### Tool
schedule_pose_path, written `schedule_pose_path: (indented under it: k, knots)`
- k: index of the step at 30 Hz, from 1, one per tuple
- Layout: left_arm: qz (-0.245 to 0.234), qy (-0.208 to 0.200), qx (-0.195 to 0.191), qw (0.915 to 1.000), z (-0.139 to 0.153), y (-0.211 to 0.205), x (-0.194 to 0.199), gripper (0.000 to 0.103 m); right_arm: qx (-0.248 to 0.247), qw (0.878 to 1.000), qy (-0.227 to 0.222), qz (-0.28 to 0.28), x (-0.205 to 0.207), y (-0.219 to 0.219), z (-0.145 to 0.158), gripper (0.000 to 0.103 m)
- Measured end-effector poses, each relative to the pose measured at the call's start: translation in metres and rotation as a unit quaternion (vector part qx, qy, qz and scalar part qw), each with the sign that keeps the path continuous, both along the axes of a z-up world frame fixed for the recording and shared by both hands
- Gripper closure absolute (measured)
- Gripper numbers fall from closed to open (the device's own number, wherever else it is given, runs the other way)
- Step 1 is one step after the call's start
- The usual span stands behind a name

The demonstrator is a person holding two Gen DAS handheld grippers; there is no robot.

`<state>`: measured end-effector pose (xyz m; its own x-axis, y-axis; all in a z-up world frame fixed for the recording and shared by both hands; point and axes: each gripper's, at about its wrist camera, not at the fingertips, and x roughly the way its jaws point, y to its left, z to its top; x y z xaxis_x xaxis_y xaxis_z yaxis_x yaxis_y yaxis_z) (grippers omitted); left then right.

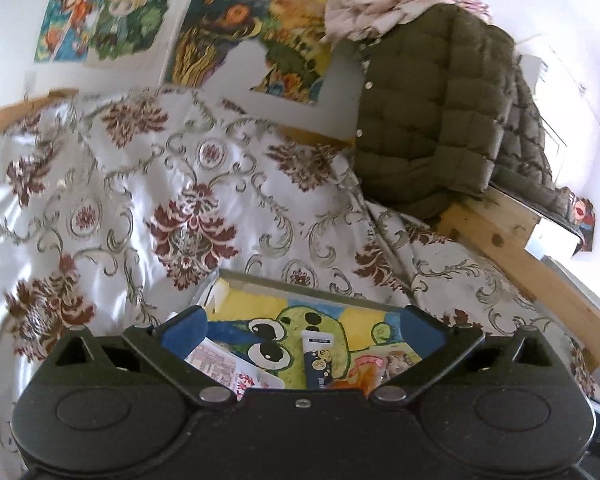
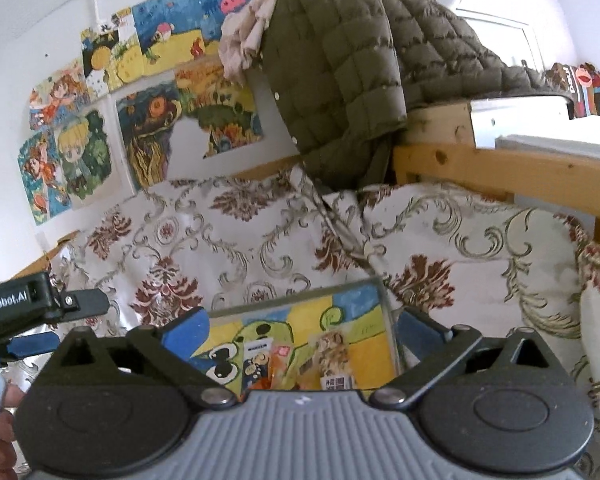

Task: Organize snacks
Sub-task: 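Withdraw both open tools up and away from the tray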

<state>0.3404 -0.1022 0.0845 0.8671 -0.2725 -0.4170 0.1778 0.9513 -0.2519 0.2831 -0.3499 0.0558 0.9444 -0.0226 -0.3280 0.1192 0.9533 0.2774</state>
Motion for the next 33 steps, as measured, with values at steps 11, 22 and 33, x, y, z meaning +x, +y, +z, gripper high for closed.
schedule_pose_path:
  k: [11, 22, 33]
  knots:
    - [0.001, -0.039, 0.033, 0.9987, 0.015, -0.001, -0.054, 0.001, -0.022, 0.999, -0.035, -0.009, -0.046, 0.003, 0.021, 0.000]
    - [0.006, -0.053, 0.072, 0.9960, 0.010, 0.008, -0.113, 0.001, -0.031, 0.999, -0.037, -0.006, -0.094, 0.014, 0.021, 0.000]
    - [0.012, -0.041, 0.085, 0.9955, -0.007, 0.029, -0.160, 0.001, -0.050, 0.998, -0.022, 0.014, -0.147, 0.040, 0.008, 0.000]
